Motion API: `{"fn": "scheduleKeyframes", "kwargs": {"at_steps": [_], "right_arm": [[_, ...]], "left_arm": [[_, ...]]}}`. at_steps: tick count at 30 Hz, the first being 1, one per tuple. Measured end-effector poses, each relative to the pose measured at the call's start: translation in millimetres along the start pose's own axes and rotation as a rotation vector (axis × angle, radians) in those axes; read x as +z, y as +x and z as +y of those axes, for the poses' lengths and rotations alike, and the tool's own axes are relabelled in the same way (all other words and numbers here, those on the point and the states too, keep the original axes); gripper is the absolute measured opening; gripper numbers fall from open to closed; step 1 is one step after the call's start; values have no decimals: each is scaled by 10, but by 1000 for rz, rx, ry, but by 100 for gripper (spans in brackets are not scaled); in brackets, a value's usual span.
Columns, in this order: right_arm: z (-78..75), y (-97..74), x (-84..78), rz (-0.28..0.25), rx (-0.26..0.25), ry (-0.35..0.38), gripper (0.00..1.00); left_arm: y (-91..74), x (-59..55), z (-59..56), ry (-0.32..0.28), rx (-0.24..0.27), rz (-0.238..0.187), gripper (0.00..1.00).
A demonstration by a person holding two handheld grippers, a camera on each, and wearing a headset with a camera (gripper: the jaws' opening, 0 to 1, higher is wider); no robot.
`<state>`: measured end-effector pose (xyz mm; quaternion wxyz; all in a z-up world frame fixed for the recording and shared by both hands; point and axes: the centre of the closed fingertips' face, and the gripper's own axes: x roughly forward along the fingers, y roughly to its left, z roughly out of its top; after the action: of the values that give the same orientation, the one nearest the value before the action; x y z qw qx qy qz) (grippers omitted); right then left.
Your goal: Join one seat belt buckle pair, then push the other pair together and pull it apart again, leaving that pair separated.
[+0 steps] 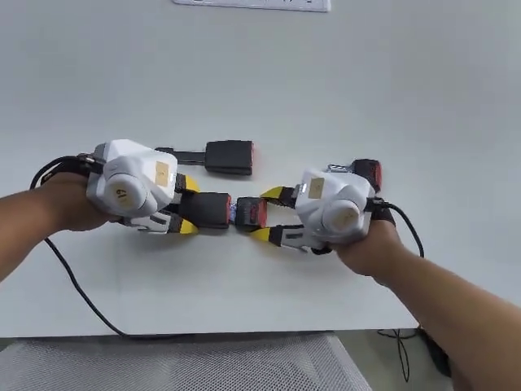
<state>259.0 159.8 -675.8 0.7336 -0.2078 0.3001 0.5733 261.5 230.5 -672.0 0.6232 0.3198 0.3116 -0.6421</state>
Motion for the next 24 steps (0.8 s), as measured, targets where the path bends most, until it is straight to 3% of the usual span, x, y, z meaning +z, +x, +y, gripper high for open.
{"fn": "scheduleKeyframes", "kwargs": {"at_steps": [24], "right_arm": [[3, -1, -2, -22, -31, -16, 31]], "left_arm": [[-12, -11, 1, -1, -12, -19, 32]]}}
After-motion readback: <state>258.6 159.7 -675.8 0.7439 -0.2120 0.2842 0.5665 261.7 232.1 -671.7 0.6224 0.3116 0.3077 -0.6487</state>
